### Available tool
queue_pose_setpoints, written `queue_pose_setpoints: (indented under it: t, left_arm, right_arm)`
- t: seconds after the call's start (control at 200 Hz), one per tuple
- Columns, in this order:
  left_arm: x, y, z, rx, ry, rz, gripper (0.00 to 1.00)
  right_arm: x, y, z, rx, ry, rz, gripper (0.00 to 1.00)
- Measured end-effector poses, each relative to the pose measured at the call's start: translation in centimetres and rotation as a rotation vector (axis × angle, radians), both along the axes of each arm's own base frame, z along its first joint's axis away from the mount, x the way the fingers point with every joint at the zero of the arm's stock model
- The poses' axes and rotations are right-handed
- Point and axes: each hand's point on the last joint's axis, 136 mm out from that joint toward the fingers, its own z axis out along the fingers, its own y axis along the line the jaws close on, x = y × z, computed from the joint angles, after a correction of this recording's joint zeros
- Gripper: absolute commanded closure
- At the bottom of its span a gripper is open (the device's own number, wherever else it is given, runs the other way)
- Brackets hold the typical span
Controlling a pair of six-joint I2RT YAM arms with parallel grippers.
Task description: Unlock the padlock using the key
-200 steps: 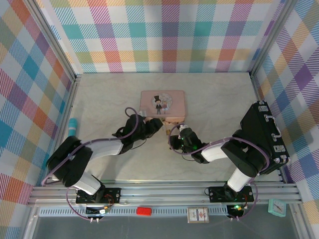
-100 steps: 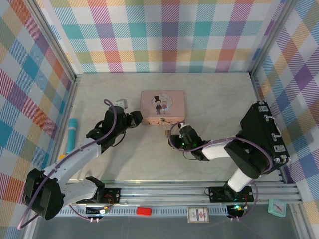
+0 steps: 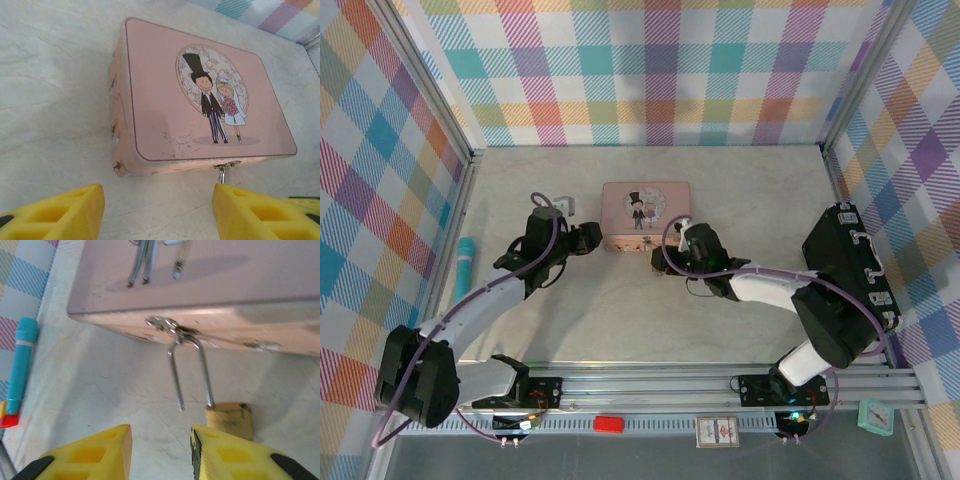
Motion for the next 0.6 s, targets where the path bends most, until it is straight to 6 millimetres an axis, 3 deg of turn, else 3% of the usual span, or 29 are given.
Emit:
queue_pose_setpoints:
  t: [0.11,0.275,0.6]
  left_arm:
    - [0.6,-0.5,-1.5,-0.002,0.034,-0.015,0.41]
    - [1.8,-0.7,-3.6,-0.004,0.087,-0.014,0.41]
    - [3.9,-1.5,-4.9,-0.043,0.118,-0.022,0.42]
  right_arm:
    - [0.7,0.7,-0.1,0.008,0.024,0.023,0.65]
    - [1.1,0.3,-1.9,-0.013,0.084,0.022,0.64]
    - [1.3,-0.4,-4.4,-0.046,0.149,0.009,0.67]
